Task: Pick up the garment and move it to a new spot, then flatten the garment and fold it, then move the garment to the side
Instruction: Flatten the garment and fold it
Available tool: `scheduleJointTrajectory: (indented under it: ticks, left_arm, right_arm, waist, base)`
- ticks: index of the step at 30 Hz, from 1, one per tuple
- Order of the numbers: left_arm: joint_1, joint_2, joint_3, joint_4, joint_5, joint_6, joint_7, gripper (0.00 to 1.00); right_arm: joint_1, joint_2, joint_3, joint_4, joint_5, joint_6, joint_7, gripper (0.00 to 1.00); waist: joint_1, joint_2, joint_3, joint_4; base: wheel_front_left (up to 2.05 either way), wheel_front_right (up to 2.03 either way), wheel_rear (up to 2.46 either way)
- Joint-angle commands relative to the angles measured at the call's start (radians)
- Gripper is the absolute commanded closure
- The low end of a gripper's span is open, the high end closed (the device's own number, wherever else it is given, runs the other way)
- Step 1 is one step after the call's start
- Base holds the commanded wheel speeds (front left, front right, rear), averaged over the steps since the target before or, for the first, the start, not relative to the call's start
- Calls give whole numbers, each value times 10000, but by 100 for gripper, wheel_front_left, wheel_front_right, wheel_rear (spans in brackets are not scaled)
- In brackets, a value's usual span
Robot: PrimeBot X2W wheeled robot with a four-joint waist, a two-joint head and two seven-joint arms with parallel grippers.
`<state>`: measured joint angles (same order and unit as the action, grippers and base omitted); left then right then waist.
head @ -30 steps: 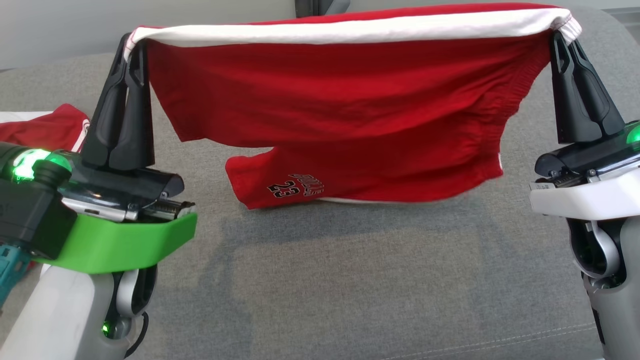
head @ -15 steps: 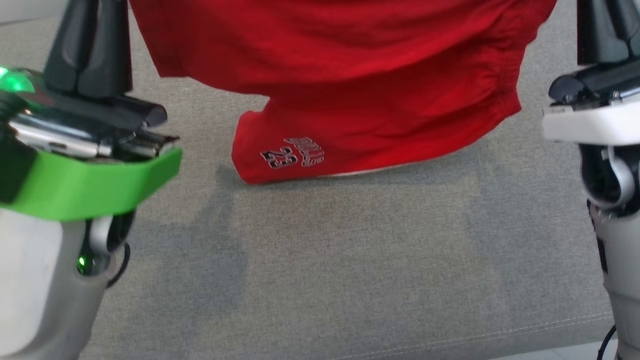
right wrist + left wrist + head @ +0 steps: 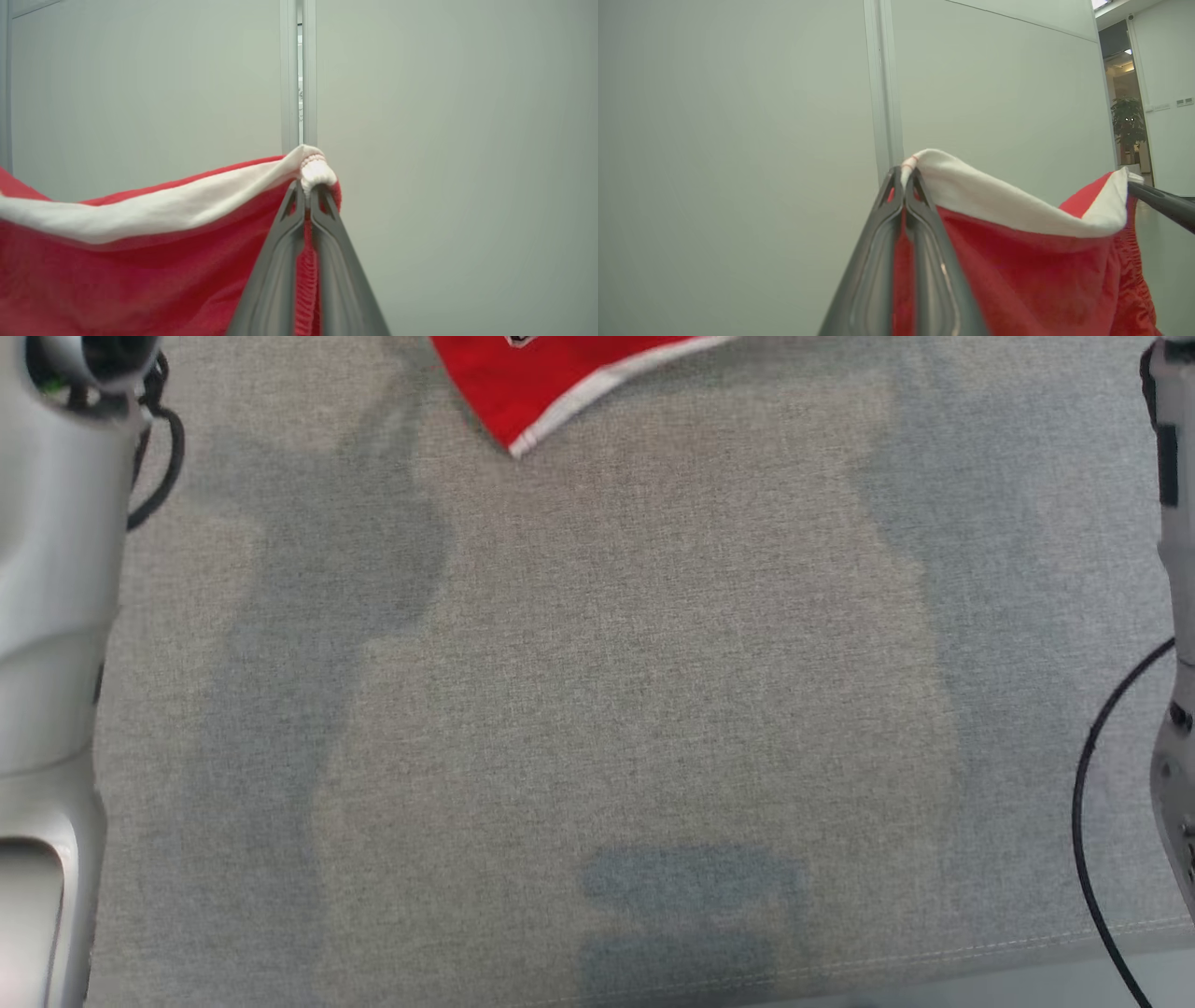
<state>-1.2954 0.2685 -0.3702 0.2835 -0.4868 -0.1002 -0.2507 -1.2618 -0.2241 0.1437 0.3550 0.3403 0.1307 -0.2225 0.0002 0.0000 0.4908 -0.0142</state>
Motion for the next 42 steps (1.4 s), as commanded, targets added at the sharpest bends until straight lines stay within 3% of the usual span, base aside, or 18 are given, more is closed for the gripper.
scheduleJointTrajectory:
  ticks: [1,5,8,13,17,22,31,36,42]
  left_arm:
    - [-220,-30,32,238,60,-57,-75,100]
    - [-1017,-271,127,1847,302,-151,-142,100]
    - [-1133,-491,183,2818,294,-216,-133,100]
    - [-359,-871,353,3941,35,-289,-138,100]
    - [881,-1198,695,4076,-233,-309,-141,100]
    - [3085,-1348,1162,3249,-199,-308,-142,100]
    - [7378,-1086,2015,675,615,-311,-143,100]
    - [9320,-916,2137,-375,979,-308,-143,100]
    - [11812,-822,1964,-1903,1025,186,282,100]
  right_arm:
    - [-182,83,17,231,25,1,-123,100]
    - [-1146,577,-85,1704,-5,1,-414,100]
    - [-1308,875,-199,2105,-124,1,-420,100]
    - [-498,994,339,2664,-166,1,-426,100]
    - [790,803,620,2488,115,-1,-428,100]
    - [3075,605,927,1368,550,-1,-431,100]
    - [7328,313,1528,-1270,949,-1,-432,100]
    - [9011,216,1640,-2040,1128,1,-430,100]
    - [10920,70,1584,-2733,1142,1,-431,100]
  waist:
    - [-2,0,23,61]
    - [-2,0,-67,4]
    - [-2,0,-14,24]
    - [-2,0,131,77]
    - [-2,0,239,245]
    - [-2,0,154,302]
    - [-2,0,-749,201]
    - [-2,0,-1311,104]
    - [-2,0,-2074,34]
  base:
    - [0,0,0]
    - [0,0,0]
    - [0,0,0]
    - [0,0,0]
    - [0,0,0]
    - [0,0,0]
    - [0,0,0]
    - [0,0,0]
    - [0,0,0]
